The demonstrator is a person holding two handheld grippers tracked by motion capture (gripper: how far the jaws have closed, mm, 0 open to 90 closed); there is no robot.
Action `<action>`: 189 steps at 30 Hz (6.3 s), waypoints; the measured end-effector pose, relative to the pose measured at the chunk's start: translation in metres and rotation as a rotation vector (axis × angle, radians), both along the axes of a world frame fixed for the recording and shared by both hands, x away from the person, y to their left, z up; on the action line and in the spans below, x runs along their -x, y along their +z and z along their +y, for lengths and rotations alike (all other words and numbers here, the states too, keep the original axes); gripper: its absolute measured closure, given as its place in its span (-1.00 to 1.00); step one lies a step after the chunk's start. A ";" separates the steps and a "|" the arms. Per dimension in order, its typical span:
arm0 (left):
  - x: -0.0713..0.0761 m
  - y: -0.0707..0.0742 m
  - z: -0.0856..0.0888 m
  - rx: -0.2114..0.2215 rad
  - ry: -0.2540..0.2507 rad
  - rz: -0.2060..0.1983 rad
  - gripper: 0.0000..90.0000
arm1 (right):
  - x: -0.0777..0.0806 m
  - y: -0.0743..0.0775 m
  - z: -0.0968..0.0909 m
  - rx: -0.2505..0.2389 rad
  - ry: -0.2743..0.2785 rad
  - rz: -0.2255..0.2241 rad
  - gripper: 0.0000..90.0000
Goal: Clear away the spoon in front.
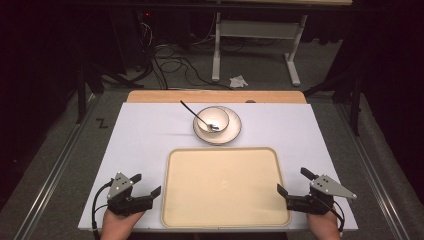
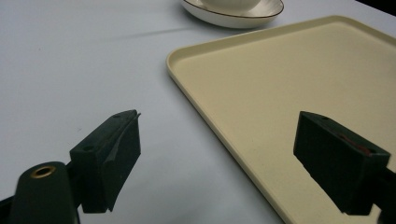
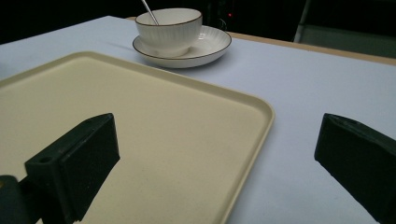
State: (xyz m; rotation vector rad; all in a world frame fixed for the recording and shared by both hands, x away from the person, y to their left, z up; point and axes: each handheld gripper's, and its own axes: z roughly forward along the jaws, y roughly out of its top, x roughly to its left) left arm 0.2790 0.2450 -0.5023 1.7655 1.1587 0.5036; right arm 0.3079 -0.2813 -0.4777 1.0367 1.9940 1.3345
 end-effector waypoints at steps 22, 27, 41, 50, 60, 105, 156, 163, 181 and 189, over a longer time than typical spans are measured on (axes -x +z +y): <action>0.006 0.006 0.010 0.019 0.008 -0.032 -0.64 | 0.002 -0.004 -0.003 0.013 -0.020 -0.010 -0.90; 0.005 0.005 0.010 0.018 0.014 -0.025 -0.64 | 0.001 -0.005 -0.006 0.000 -0.037 -0.009 -0.72; 0.008 0.013 0.009 0.046 0.061 -0.040 -0.67 | 0.004 -0.004 -0.009 0.006 -0.035 -0.056 -0.73; 0.000 0.021 0.006 0.073 0.078 -0.043 -0.71 | 0.003 -0.007 -0.016 0.000 -0.040 -0.063 -0.74; -0.027 0.038 -0.011 0.058 0.047 -0.057 -0.70 | 0.008 -0.006 -0.021 0.001 -0.044 -0.065 -0.73; -0.236 0.058 -0.077 0.036 0.127 0.059 -0.50 | 0.009 -0.009 -0.017 -0.011 -0.015 -0.048 -0.66; -0.182 0.114 -0.095 0.184 0.037 -0.190 0.99 | 0.015 -0.009 -0.007 0.004 0.029 -0.055 -0.65; -0.161 0.132 -0.091 0.176 0.024 -0.254 0.99 | 0.014 -0.009 -0.006 0.006 0.037 -0.058 -0.65; -0.109 0.158 -0.072 0.147 0.002 -0.336 0.99 | 0.014 -0.007 -0.003 0.008 0.046 -0.067 -0.65; -0.090 0.147 -0.064 0.228 0.021 -0.338 0.99 | 0.014 -0.007 -0.002 0.007 0.047 -0.065 -0.65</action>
